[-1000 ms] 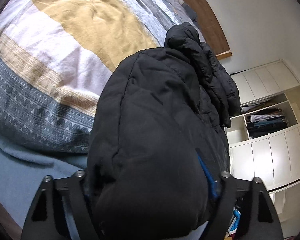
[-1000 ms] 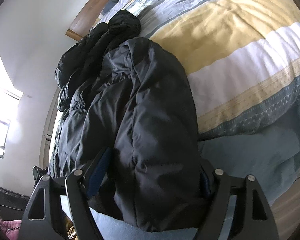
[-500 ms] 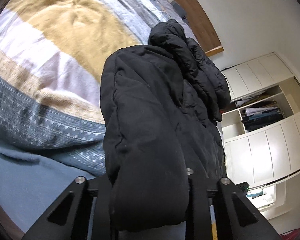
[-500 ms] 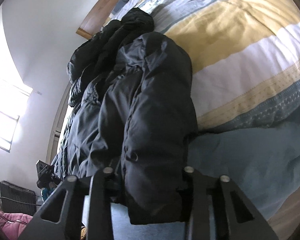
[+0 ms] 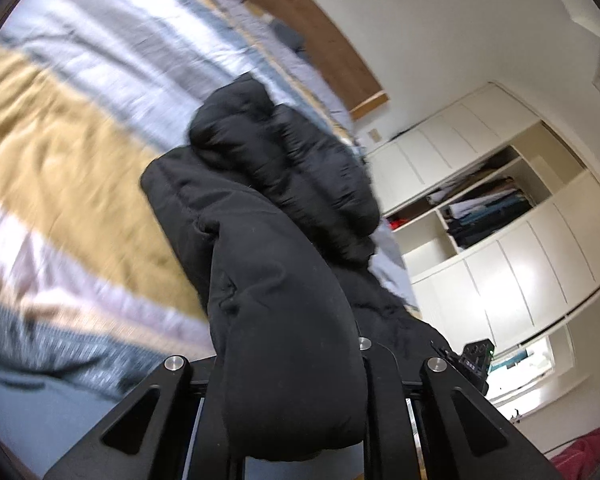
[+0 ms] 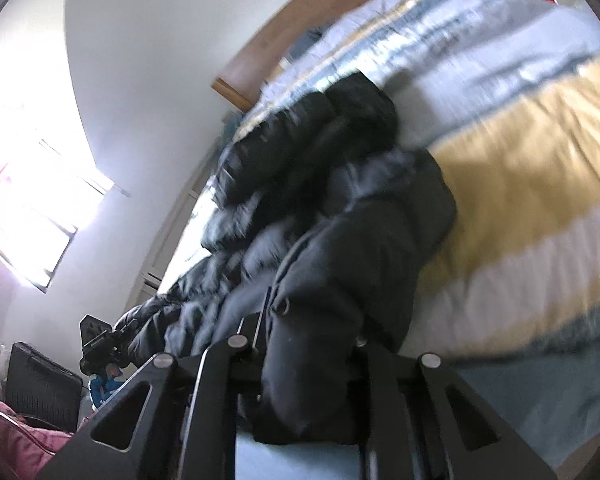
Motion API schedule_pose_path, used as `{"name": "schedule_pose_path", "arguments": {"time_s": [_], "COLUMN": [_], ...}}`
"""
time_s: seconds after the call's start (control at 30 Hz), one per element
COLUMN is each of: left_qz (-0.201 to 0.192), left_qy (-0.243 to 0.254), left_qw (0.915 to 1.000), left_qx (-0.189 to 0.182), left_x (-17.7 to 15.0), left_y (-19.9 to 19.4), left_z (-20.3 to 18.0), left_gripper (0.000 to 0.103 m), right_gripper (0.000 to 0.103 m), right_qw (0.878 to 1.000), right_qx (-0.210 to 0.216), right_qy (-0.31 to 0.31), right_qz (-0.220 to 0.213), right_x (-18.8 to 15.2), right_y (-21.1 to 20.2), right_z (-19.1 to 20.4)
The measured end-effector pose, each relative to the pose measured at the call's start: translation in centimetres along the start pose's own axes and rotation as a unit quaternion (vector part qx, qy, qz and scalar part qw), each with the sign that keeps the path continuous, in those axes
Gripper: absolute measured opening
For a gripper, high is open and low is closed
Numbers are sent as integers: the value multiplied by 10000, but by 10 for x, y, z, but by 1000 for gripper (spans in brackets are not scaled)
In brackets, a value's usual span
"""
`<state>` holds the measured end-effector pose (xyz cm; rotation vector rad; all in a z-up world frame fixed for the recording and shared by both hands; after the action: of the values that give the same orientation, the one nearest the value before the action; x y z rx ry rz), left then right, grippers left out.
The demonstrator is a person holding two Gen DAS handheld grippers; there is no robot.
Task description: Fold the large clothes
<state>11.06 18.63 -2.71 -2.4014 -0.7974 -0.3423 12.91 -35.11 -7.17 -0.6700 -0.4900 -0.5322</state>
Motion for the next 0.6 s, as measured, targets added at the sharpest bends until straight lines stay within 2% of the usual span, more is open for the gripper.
{"name": "schedule_pose_path", "arguments": {"time_s": [0.13, 0.27, 0.5, 0.6], "left_qz": [-140, -373, -722, -862], "left_qy": [154, 36, -28, -355], "left_qw": [9994, 9976, 9949, 9924], "left_qx": [-266, -584, -708, -808], "left_x": [26, 64, 139, 170], "left_y": [0, 1, 10, 19], "left_z": [-24, -37, -49, -42], "left_gripper": [13, 13, 14, 14], "right_gripper": [15, 15, 15, 15], "right_qw": [9995, 9975, 9877, 9797], "right_qx": [132, 397, 890, 1142], "right_qy": [-190, -138, 334, 688], "right_qz": [-199, -568, -1241, -1495], "right_x": [33, 65, 130, 156], "right_y": [2, -2, -7, -3], "right_z": [16, 22, 10, -1]}}
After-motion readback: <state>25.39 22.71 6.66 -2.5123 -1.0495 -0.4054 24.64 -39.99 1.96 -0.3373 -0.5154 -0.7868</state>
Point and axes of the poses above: each gripper's, at about its wrist camera, not at the fingertips, and y roughly the way its jaws point, z to its left, x to its top, the point moved 4 cm from there along y, roughly the way its jaws point, and after that the axes turned 3 degrees about -y, right-handed, at the moved point
